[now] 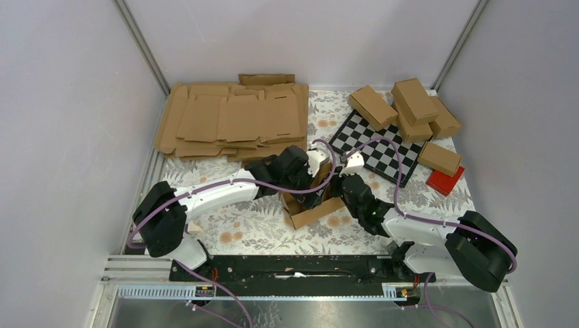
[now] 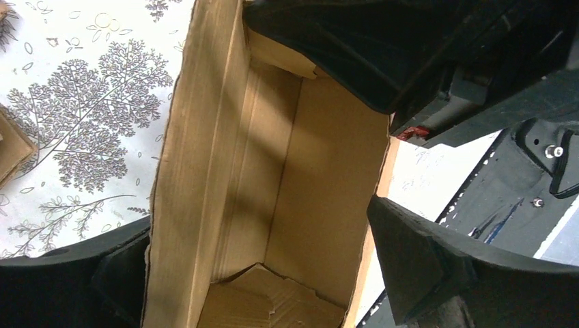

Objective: Fold the paper box

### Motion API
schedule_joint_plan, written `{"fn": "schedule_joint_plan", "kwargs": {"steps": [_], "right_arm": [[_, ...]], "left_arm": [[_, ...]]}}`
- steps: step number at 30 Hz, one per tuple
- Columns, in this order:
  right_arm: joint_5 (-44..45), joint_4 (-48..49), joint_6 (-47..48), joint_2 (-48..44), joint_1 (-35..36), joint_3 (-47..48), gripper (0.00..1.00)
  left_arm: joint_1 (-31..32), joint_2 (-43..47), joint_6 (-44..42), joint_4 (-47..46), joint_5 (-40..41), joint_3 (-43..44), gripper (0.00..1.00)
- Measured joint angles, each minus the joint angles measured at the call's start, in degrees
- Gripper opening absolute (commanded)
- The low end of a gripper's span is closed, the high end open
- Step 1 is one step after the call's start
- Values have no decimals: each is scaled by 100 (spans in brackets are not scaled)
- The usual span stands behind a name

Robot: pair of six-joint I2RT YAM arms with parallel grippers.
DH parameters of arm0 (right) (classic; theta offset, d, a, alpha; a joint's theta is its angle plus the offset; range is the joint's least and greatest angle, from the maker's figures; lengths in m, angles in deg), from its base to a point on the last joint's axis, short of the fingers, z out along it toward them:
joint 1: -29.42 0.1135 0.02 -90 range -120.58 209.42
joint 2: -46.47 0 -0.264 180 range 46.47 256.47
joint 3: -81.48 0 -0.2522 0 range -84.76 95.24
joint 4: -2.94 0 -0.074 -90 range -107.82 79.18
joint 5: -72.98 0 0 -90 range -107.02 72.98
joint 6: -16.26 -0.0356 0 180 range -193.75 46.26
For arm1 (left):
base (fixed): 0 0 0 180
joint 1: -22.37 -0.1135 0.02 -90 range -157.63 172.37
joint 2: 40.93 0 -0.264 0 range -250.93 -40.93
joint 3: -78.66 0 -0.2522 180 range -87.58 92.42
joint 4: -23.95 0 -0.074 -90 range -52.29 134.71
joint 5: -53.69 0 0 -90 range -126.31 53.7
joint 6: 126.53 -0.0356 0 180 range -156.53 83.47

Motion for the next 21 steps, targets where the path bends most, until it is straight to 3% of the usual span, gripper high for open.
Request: {"fn": "schedule_joint_plan", "kwargs": {"steps": [13,21], "right_arm": [[-17,-20,15,2,0,4,0],[-26,-42,37,13,0,4,0]], "left_arm": [[92,13,-87,22,409,11,99],[92,157,-2,-17,42,31,99]]}}
